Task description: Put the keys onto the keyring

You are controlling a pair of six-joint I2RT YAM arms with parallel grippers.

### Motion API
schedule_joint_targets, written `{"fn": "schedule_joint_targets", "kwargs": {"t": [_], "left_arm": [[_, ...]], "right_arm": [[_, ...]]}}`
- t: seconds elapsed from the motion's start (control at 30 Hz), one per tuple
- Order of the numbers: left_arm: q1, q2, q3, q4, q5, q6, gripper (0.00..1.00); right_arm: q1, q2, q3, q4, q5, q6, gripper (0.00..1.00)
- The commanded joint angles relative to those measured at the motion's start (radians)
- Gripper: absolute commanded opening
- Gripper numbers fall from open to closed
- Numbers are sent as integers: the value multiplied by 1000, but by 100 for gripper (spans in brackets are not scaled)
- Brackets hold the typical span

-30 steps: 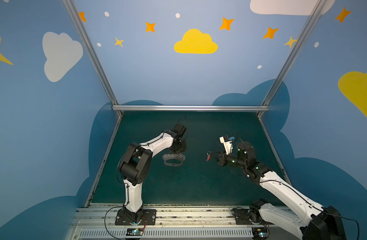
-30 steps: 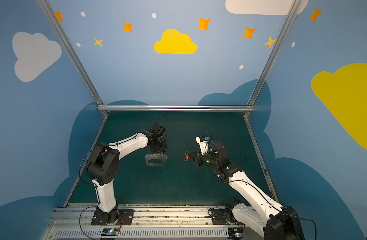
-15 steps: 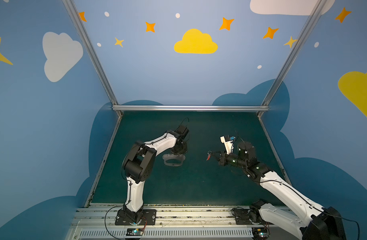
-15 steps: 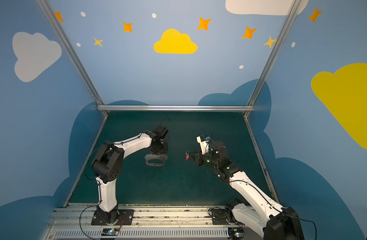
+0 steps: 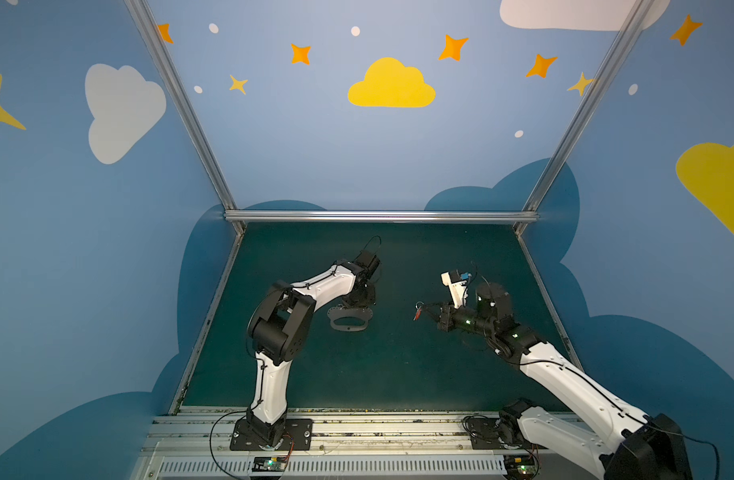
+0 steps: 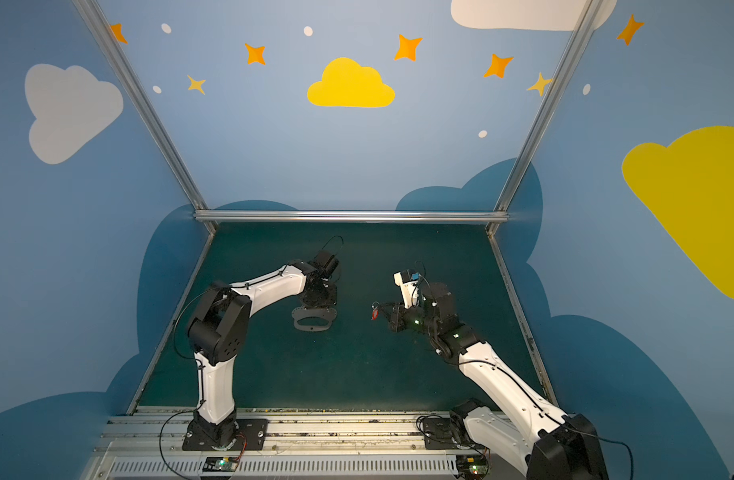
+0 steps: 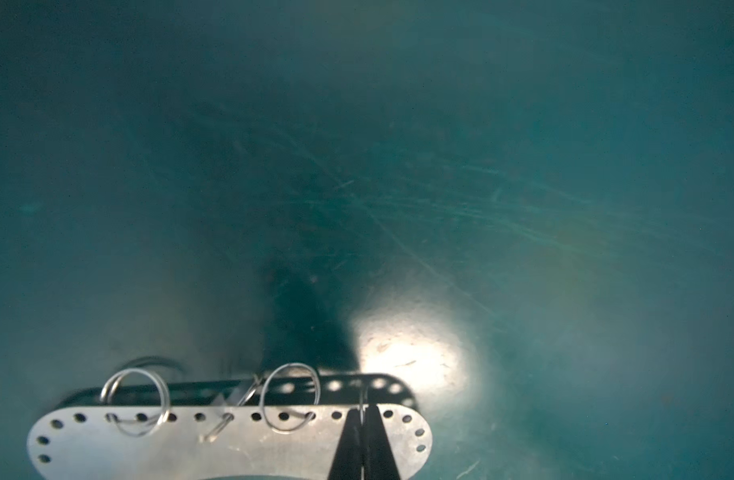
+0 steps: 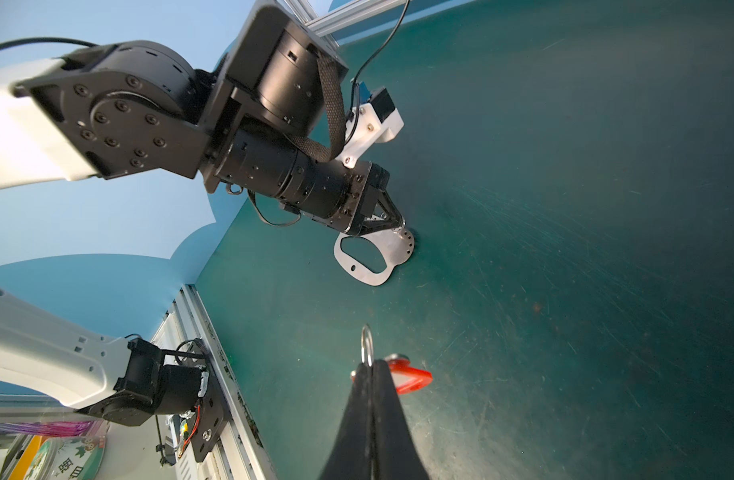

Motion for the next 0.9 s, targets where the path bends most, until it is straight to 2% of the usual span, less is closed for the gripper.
{"fn": "schedule_joint_targets", "kwargs": {"t": [0.0, 0.27, 0.43, 0.53, 0.87], "left_arm": [[-32, -8, 19, -32, -7, 52, 4], [-120, -17, 13, -70, 6, 200, 4], [-170, -62, -41, -72, -32, 255, 4], [-179, -90, -76, -78, -62, 258, 16], [-166, -251, -228, 16, -23, 168, 31]], "right_arm": [[-5, -22, 5, -3, -6, 3, 0], [-11, -29, -3, -13, 2, 2, 0], [-12, -29, -7, -15, 7, 3, 0], [-12, -27, -9, -13, 6, 6, 0], [-20, -60, -14, -47, 17, -2, 0]]}}
